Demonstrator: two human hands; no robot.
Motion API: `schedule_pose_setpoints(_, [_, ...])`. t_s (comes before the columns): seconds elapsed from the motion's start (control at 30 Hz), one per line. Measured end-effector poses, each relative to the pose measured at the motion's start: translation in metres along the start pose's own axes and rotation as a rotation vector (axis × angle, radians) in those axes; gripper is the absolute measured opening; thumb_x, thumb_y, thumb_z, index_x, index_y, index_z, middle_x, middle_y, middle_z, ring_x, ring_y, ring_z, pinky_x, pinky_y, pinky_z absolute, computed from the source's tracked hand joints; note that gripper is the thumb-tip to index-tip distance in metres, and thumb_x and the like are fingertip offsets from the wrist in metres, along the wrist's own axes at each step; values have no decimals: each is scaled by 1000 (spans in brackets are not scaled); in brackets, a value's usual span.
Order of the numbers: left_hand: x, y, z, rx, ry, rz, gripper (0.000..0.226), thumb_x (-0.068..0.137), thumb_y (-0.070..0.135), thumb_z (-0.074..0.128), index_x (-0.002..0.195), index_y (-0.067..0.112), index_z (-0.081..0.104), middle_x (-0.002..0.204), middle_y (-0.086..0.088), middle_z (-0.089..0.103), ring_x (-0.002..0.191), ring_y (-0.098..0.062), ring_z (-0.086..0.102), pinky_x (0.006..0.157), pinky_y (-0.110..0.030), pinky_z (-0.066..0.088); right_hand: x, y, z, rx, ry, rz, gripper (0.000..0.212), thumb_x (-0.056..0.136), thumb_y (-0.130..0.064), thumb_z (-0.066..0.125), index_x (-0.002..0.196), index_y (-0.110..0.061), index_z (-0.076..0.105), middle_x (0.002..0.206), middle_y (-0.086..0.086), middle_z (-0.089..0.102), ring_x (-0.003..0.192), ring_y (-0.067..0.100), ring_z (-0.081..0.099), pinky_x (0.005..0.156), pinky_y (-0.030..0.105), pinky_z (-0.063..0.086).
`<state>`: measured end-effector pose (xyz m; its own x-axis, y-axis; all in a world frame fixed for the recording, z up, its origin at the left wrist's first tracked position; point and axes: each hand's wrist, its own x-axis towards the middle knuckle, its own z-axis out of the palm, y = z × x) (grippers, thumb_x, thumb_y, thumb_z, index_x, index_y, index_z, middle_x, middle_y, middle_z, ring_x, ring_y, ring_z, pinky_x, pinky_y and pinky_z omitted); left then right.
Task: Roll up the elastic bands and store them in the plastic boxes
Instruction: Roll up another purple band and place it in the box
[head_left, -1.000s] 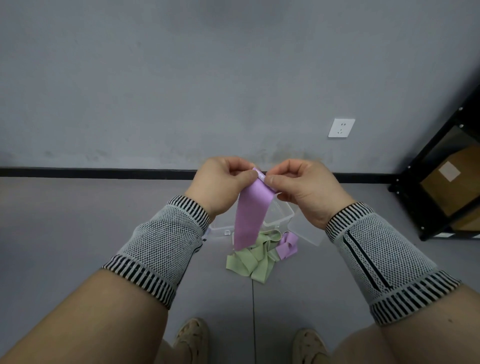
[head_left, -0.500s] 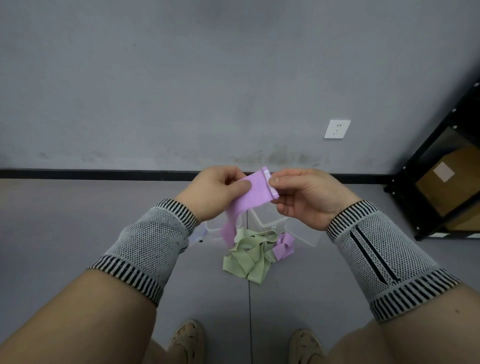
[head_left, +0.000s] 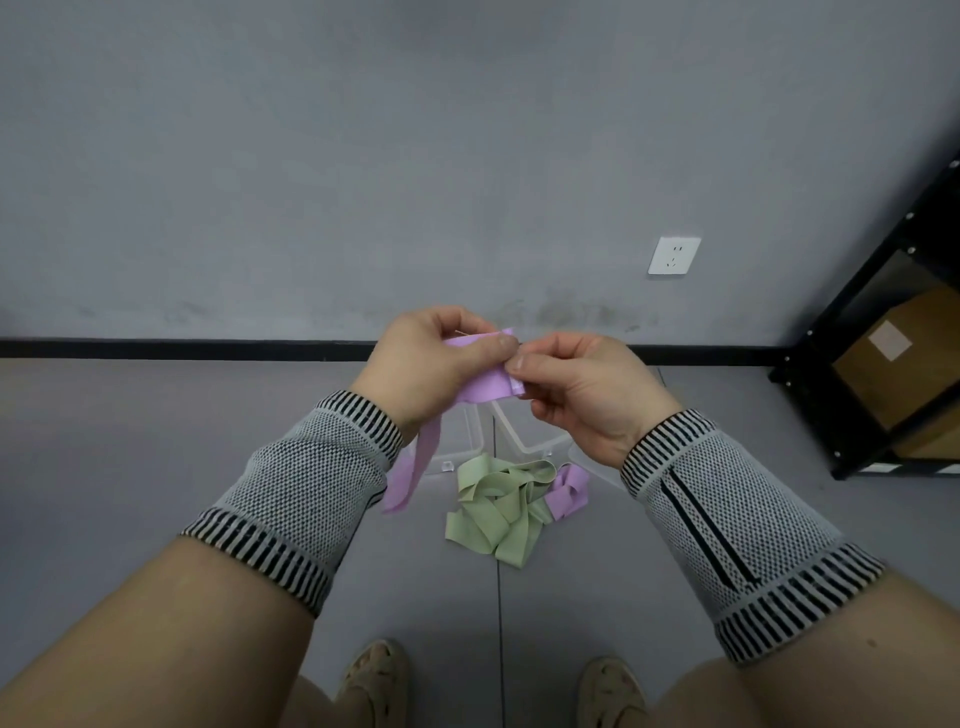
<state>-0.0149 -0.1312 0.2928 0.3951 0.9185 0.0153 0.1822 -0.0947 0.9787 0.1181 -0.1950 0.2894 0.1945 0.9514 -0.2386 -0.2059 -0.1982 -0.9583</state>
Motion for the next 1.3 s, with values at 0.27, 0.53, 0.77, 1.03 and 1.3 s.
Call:
schedule_pose_setpoints(0.27, [0,0,-12,-136,3,-125,8,81,11,70,74,10,67,58,3,66,55,-9,60,54,-19,49,-6,0,-2,-409,-40,-319,58,74,-2,76,123,-22,53,84,3,69,73,9,65,74,19,53])
schedule_pose_setpoints(0.53, [-1,-1,-16,-249,-148,-199,12,87,6,61,93,-4,65,81,-21,65,73,-27,62,67,-31,53,-11,1,6,-431,-130,-346,49,80,-4,71,122,-25,54,72,4,66,67,10,63,71,19,51])
schedule_pose_setpoints(0.77, [1,-5,-19,6,-121,-82,13,76,25,74,81,13,71,80,-5,69,74,-14,62,74,-30,49,-7,2,3,-348,-126,-305,34,86,1,63,114,-17,61,65,8,65,63,13,66,67,21,53])
schedule_pose_setpoints(1.03, [-1,-2,-19,153,-104,-2,11,85,25,67,81,15,71,78,1,69,71,-8,61,69,-23,49,-3,3,-5,-359,-117,-346,37,81,2,68,107,-23,61,59,-2,64,61,13,63,66,22,51])
schedule_pose_setpoints(1.3, [-2,-2,-13,43,-66,-60,10,77,17,75,73,12,68,79,-9,70,71,-16,64,73,-31,54,-4,4,2,-469,-128,-407,43,77,-2,73,108,-29,60,67,5,60,60,10,54,63,18,46])
